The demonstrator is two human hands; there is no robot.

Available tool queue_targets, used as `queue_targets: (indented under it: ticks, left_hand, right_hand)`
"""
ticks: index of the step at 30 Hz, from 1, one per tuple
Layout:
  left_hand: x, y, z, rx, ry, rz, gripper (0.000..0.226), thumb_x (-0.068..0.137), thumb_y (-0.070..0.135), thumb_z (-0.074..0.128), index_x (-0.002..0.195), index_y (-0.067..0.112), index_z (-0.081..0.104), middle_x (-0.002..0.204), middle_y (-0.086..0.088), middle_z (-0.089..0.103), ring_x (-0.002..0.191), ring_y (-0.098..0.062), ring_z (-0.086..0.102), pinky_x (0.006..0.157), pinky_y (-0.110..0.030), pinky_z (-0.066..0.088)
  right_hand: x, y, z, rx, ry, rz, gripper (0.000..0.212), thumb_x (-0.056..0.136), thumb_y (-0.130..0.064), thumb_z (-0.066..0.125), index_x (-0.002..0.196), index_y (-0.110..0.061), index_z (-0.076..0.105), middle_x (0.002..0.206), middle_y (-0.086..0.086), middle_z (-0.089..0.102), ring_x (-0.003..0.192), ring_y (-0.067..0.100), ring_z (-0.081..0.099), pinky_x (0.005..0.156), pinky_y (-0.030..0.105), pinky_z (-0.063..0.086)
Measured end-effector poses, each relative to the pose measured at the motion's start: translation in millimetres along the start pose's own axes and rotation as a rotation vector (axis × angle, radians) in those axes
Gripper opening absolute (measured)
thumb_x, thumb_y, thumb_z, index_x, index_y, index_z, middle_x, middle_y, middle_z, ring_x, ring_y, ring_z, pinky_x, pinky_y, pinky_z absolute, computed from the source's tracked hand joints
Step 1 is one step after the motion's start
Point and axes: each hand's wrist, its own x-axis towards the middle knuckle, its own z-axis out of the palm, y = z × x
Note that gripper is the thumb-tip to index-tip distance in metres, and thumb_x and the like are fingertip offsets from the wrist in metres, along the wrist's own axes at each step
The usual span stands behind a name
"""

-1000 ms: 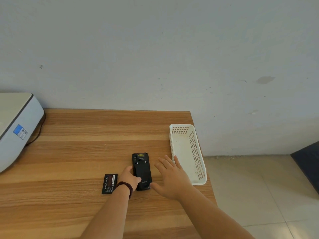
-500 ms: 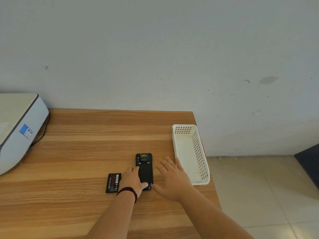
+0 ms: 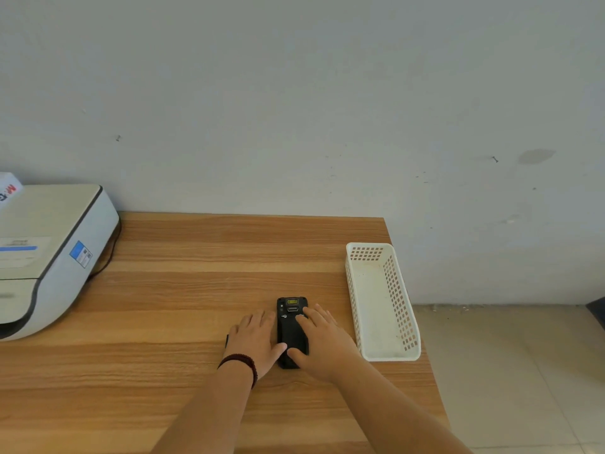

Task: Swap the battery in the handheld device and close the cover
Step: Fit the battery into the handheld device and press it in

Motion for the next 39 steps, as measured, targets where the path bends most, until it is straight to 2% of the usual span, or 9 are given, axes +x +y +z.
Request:
queue_targets:
  ticks: [4,6,14,18,22,27,32,36,39]
  left_hand:
    - [8,-3,-1,-0.010,-0.007,0.009,0.071,0.092,0.056,0.045,0.150,0.026,0.019,0.157,0.002,0.021,0.142,-0.021,0.021,0.113,-0.043,0.025]
    - [13,-4,0,-0.010,-0.012,0.017,0.071,0.092,0.056,0.046,0.151,0.027,0.018,0.158,0.002,0.019,0.143,-0.021,0.019,0.114,-0.043,0.023]
    - [28,-6,0,0.005,-0.019,0.061,0.064,0.093,0.051,0.048,0.148,0.029,0.025,0.157,0.000,0.021,0.143,-0.022,0.020,0.115,-0.044,0.024]
    - [35,-8,-1,0.001,0.012,0.124,0.051,0.095,0.043,0.049,0.142,0.028,0.038,0.152,0.003,0.031,0.139,-0.020,0.027,0.113,-0.042,0.027]
    - [45,-6,0,-0.015,0.047,0.201,0.036,0.097,0.031,0.048,0.132,0.023,0.050,0.145,0.006,0.039,0.133,-0.017,0.035,0.110,-0.037,0.030]
    - [60,-5,0,0.002,0.105,0.239,0.030,0.097,0.022,0.048,0.125,0.022,0.057,0.135,0.006,0.048,0.124,-0.017,0.041,0.104,-0.033,0.034]
    - [70,-4,-3,0.055,0.126,0.238,0.027,0.097,0.023,0.049,0.120,0.023,0.061,0.128,0.004,0.053,0.121,-0.018,0.044,0.103,-0.033,0.035]
    - [74,-4,-5,0.083,0.117,0.265,0.024,0.096,0.022,0.049,0.115,0.021,0.065,0.132,0.001,0.052,0.124,-0.020,0.042,0.104,-0.036,0.035]
    - [75,-4,-8,0.092,0.088,0.302,0.022,0.095,0.022,0.050,0.111,0.021,0.065,0.125,0.001,0.057,0.118,-0.020,0.046,0.100,-0.036,0.038]
  right_hand:
    - [17,-5,12,0.078,-0.039,0.117,0.071,0.095,-0.054,0.046,0.153,-0.020,0.022,0.163,0.001,0.013,0.151,0.019,0.002,0.119,0.043,0.024]
    - [24,-4,18,0.087,-0.045,0.149,0.069,0.095,-0.052,0.047,0.152,-0.019,0.025,0.162,0.001,0.015,0.150,0.019,0.004,0.117,0.042,0.028]
    - [31,6,26,0.118,-0.008,0.184,0.065,0.095,-0.047,0.049,0.150,-0.018,0.029,0.158,0.001,0.024,0.148,0.019,0.015,0.114,0.039,0.033]
    - [37,16,28,0.157,0.013,0.206,0.062,0.095,-0.045,0.050,0.148,-0.018,0.033,0.154,-0.001,0.032,0.143,0.018,0.026,0.111,0.037,0.036]
    - [45,22,29,0.187,0.025,0.202,0.051,0.097,-0.036,0.050,0.144,-0.020,0.040,0.148,-0.004,0.040,0.134,0.017,0.038,0.109,0.035,0.038]
    - [58,27,28,0.167,0.090,0.180,0.032,0.099,-0.023,0.048,0.130,-0.020,0.052,0.129,-0.002,0.054,0.116,0.015,0.049,0.095,0.029,0.045]
    - [68,29,25,0.109,0.123,0.155,0.023,0.100,-0.021,0.045,0.118,-0.017,0.058,0.118,-0.001,0.056,0.104,0.016,0.052,0.080,0.027,0.046]
    - [74,31,23,0.064,0.115,0.106,0.022,0.099,-0.020,0.047,0.117,-0.016,0.059,0.123,0.000,0.053,0.105,0.017,0.052,0.082,0.029,0.048]
    - [76,33,20,0.026,0.084,0.067,0.024,0.097,-0.018,0.051,0.119,-0.016,0.059,0.128,0.001,0.052,0.108,0.019,0.054,0.085,0.032,0.051]
